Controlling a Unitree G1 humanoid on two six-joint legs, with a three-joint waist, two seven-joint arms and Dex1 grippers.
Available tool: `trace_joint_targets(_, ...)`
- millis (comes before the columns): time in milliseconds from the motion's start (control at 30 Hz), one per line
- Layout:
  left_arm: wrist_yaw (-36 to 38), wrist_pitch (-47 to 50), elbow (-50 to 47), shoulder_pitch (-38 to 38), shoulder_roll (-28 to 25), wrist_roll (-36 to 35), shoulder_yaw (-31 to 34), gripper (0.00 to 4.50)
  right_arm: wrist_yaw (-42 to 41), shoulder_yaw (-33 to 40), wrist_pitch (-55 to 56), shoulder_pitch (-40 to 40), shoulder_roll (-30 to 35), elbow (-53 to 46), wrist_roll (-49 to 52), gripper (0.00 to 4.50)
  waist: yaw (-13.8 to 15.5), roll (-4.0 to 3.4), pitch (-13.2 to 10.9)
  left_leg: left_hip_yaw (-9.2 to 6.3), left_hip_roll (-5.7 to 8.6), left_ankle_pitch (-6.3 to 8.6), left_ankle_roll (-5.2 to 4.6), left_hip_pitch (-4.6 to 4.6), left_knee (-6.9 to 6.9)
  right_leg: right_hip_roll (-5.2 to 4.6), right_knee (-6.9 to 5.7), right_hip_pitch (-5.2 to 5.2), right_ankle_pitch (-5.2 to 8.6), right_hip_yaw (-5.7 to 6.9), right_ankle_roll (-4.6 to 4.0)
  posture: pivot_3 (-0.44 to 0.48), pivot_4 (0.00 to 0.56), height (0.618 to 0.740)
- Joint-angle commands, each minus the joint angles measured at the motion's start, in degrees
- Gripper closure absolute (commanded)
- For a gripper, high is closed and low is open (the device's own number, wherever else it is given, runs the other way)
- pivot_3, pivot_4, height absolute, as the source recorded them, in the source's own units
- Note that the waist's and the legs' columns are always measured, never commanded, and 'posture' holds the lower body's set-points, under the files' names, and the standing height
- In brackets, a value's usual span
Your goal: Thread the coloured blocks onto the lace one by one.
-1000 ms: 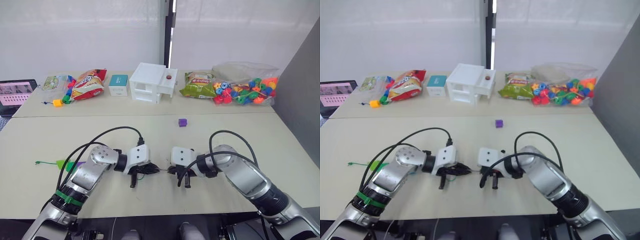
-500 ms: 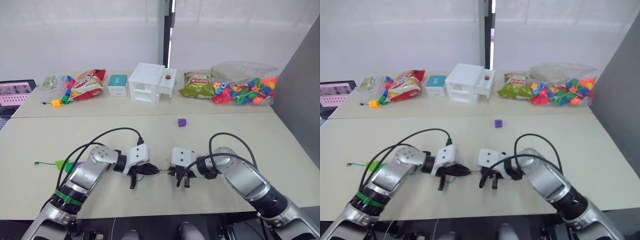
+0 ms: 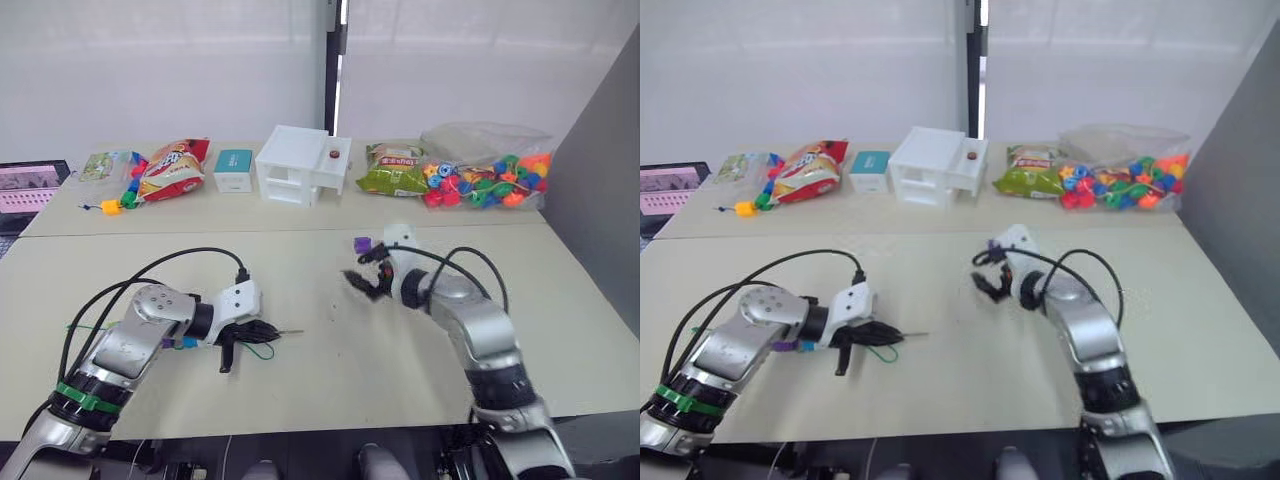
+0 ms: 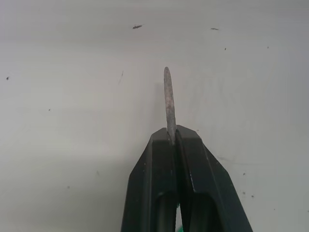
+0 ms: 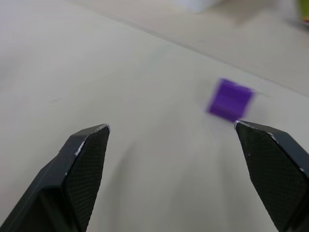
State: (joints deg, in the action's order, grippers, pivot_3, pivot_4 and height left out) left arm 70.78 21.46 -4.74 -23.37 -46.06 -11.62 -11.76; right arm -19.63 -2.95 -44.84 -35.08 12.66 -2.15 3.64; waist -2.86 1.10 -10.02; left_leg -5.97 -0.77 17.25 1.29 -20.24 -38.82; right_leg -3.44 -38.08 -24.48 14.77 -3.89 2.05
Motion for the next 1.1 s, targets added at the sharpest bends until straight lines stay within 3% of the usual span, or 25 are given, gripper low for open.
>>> trace_joint_targets(33,0.2,0.1,-2.5,0.4,-0.7,-1.4,1.8,4.5,8.8,2.2,5.4,-2.1,-4.8,4.1,-1.9,0.05,-0.1,0.0,0.0,0.0,0.0,0.0,0.0,-0.03,0.03,0.0,0.01,-0.04,0.0,0.0,0.0,0.0,0.15,0.74)
trace_joint_targets(233,-0.3,0.9,-3.7,1.2,-0.7,-1.5,2.3,4.5,17.4,3.7,15.0,-6.7,-11.4,16.7,-3.0,0.05,-0.9,-0.01,0.0,0.02,0.01,0.0,0.01,-0.06,0.05,-0.03,0.03,-0.07,-0.01,-0.03,-0.01,0.0,0.15,0.74)
trace_joint_targets(467,-0.6,2.0,-4.9,1.5,-1.1,-1.4,3.0,4.5,24.6,10.9,28.9,-16.5,-15.5,40.5,0.2,0.05,-1.7,-0.03,0.0,0.02,0.0,-0.01,0.01,-0.02,0.1,-0.02,0.02,-0.07,-0.01,-0.04,-0.02,0.0,0.15,0.74)
trace_joint_targets(600,-0.7,2.6,-5.4,1.6,-1.2,-1.5,3.2,4.5,22.6,11.7,36.1,-19.9,-16.8,49.3,1.1,1.2,-2.8,-0.04,0.0,0.01,-0.01,-0.01,0.01,0.0,0.17,-0.01,0.01,-0.07,-0.02,-0.04,-0.02,0.0,0.15,0.74)
trace_joint_targets(800,-1.0,2.7,-5.7,1.8,-1.3,-1.3,3.1,4.5,21.5,12.2,40.3,-22.9,-16.9,55.5,1.1,3.28,-3.7,-0.05,0.0,0.02,-0.02,-0.01,0.01,-0.02,0.19,-0.01,-0.03,-0.07,-0.02,-0.06,-0.02,0.0,0.15,0.74)
trace_joint_targets(900,-1.0,2.7,-5.7,1.6,-1.1,-1.4,3.1,4.5,20.0,11.4,39.2,-20.0,-16.9,48.9,1.3,3.32,-4.0,-0.05,0.0,0.0,-0.02,-0.01,0.01,-0.02,0.22,-0.01,-0.04,-0.07,-0.02,-0.05,-0.02,0.0,0.15,0.74)
trace_joint_targets(1000,-1.1,2.7,-5.7,1.7,-1.0,-1.4,3.0,4.5,18.3,8.3,32.5,-12.6,-17.5,32.5,1.0,3.32,-3.9,-0.06,0.0,-0.03,-0.02,0.0,0.01,-0.05,0.23,-0.02,-0.14,-0.07,-0.02,-0.04,-0.01,0.0,0.15,0.74)
trace_joint_targets(1100,-1.0,2.4,-5.3,1.5,-0.8,-1.4,2.7,4.5,15.9,0.6,15.7,1.8,-15.6,2.1,0.6,3.32,-3.5,-0.09,0.0,-0.04,-0.01,0.0,0.01,-0.11,0.27,-0.04,-0.13,-0.08,-0.02,-0.05,0.0,0.0,0.15,0.74)
